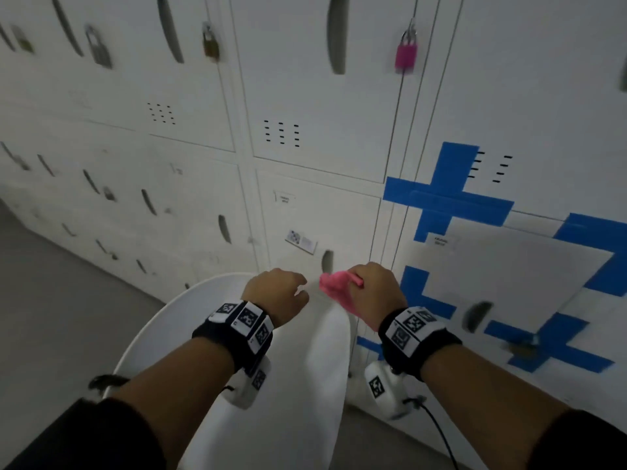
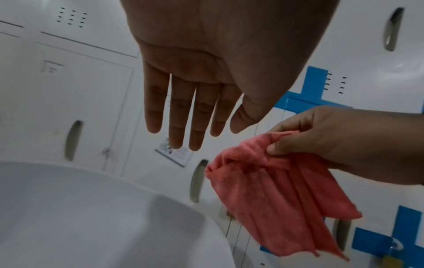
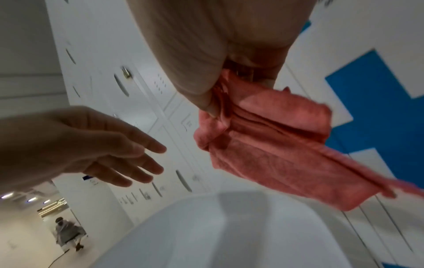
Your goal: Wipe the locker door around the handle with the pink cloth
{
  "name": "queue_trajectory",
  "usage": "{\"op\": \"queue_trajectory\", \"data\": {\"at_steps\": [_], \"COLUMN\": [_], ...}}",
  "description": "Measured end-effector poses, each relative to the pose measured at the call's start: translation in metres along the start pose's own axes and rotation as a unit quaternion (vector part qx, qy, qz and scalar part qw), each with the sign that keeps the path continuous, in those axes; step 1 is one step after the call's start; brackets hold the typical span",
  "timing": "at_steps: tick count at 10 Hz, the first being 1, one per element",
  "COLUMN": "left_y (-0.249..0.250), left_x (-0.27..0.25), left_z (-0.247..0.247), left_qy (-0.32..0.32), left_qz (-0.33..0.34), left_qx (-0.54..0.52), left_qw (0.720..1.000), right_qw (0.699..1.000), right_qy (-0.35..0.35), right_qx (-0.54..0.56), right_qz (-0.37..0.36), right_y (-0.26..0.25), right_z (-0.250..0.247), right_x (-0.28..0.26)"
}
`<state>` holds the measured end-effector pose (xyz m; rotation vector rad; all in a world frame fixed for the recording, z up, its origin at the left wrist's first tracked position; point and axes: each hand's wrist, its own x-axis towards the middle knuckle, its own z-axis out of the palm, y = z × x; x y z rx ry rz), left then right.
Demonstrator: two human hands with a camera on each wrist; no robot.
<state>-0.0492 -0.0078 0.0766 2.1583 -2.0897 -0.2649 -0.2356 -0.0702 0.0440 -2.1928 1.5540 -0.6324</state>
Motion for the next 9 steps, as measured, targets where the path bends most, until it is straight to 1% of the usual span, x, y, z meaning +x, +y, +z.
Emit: {"op": "queue_trajectory", "data": {"at_steps": [1, 2, 3, 4, 5, 6, 7, 8, 9], "left_y": [-0.022, -0.042, -0.061, -0.073, -0.081, -0.085, -0.082, -0.072, -0.051], "left_x": [-0.01, -0.019, -0.026, -0.032, -0.035, -0.035, -0.032, -0.023, -0.01], "left_z": [0.016, 0.029, 0.039, 0.047, 0.053, 0.057, 0.054, 0.046, 0.031], "left_qy": [-0.015, -0.03, -0.044, -0.055, -0.073, -0.079, -0.087, -0.08, -0.052], "left_qz": [-0.034, -0.056, -0.073, -0.077, -0.085, -0.079, -0.071, -0.052, -0.014], "left_qx": [0.0, 0.004, 0.009, 0.013, 0.011, 0.014, 0.018, 0.019, 0.014], "left_qw": [0.999, 0.998, 0.996, 0.995, 0.994, 0.994, 0.993, 0.995, 0.998], "right_qw": [0.998, 0.995, 0.981, 0.973, 0.966, 0.968, 0.966, 0.97, 0.979], "right_qy": [-0.029, -0.078, -0.156, -0.193, -0.24, -0.247, -0.256, -0.238, -0.193], "right_qx": [0.038, 0.048, 0.084, 0.125, 0.099, 0.045, 0.025, 0.01, -0.05], "right_qz": [0.029, 0.046, 0.076, 0.018, 0.015, -0.028, -0.036, -0.039, -0.044], "right_y": [-0.006, -0.009, -0.017, -0.023, -0.026, -0.025, -0.024, -0.019, -0.017], "right_z": [0.038, 0.072, 0.102, 0.125, 0.143, 0.156, 0.154, 0.137, 0.1], "right_x": [0.0, -0.006, -0.015, -0.03, -0.038, -0.043, -0.043, -0.035, -0.033]}}
